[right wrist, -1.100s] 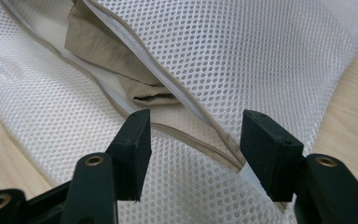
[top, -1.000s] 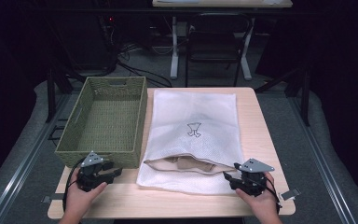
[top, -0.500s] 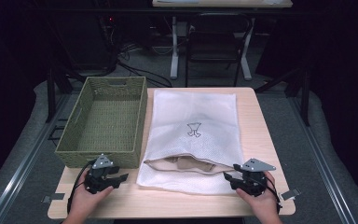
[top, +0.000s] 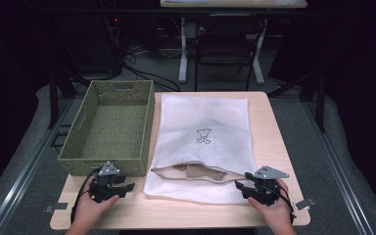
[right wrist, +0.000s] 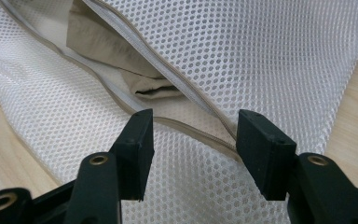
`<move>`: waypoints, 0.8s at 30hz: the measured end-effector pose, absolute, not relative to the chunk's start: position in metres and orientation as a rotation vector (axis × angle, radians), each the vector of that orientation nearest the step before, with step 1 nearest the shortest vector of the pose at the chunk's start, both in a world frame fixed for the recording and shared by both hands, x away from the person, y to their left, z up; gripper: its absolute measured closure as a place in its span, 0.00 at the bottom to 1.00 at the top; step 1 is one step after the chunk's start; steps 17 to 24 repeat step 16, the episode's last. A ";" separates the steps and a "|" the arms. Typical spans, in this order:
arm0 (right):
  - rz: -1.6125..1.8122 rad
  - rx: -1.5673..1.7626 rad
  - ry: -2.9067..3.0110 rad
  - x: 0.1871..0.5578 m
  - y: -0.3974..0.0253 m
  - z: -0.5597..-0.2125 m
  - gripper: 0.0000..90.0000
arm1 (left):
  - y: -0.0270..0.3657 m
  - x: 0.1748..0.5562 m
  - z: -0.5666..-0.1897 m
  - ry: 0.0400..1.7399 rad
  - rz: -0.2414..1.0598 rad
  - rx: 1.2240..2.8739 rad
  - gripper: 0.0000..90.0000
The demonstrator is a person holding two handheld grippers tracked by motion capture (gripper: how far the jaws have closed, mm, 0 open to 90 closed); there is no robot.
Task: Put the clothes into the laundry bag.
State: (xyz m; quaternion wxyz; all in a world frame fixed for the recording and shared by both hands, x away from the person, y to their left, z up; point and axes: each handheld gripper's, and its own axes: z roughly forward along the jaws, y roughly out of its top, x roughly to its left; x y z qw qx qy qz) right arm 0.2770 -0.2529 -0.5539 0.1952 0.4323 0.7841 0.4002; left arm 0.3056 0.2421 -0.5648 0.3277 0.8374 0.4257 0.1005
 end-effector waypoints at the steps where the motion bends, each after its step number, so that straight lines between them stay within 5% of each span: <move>1: 1.122 1.221 2.194 0.277 -0.253 -0.554 0.52 | 0.242 0.305 -0.565 1.123 0.251 2.191 0.54; 24: 1.127 1.289 2.111 0.275 -0.256 -0.555 0.54 | 0.241 0.304 -0.567 1.102 0.236 2.234 0.52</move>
